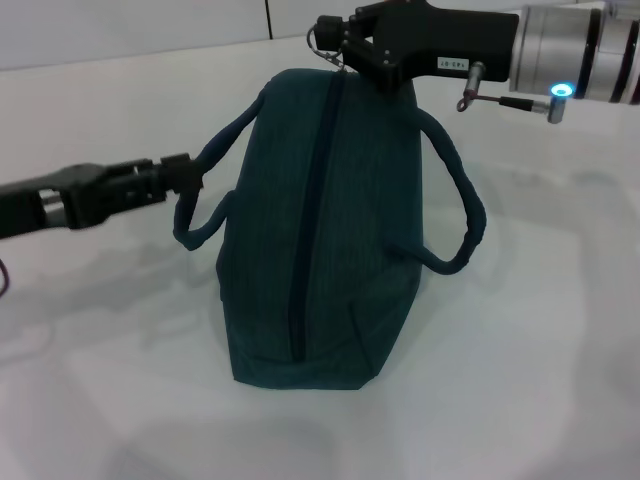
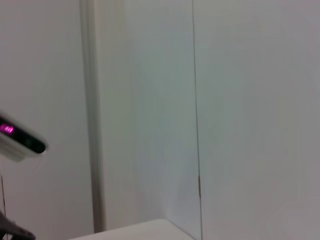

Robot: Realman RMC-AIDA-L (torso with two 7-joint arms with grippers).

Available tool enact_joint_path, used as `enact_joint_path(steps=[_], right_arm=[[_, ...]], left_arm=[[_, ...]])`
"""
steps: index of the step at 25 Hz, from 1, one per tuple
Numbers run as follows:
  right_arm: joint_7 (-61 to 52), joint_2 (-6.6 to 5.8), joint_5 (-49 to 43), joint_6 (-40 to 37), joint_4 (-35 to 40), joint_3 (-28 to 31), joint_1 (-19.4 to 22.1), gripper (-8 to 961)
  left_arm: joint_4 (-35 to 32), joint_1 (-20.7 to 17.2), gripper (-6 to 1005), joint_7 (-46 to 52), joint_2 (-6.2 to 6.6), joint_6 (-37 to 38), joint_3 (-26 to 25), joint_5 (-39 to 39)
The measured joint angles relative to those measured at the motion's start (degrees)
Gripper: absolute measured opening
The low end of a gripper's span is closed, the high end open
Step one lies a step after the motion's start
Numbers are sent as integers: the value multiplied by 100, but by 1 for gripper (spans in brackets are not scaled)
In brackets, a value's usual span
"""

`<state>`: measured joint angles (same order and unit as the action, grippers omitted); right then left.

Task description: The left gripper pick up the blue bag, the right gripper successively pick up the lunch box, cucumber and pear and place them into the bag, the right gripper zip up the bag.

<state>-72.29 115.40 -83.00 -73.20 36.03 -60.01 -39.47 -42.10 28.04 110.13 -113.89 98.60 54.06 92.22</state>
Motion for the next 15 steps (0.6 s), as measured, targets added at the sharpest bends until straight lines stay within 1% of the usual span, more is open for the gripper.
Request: enact_joint_path(steps=[3,5,8,11,15], right_arm=[[20,0,-1,-50,-1,-1,49,133],[58,0,-1,-119,-4,2,63,133],[95,0,-1,-198,-9,1,72,134],[138,0,-1,-258,-9,9,107,136],[145,0,0,-300,-6,38,156,137]], left_arm=[[-332,182,258,855,20,-1,3,297],[-454,342,309,1327,4,-5,-1,585],[-554,709,385,1976,-46,-8,-10,1211],[-560,1008,387,2224,-95,-12,-16,1599],[-561,1186,391,2401,-128,-22,-10,1695]])
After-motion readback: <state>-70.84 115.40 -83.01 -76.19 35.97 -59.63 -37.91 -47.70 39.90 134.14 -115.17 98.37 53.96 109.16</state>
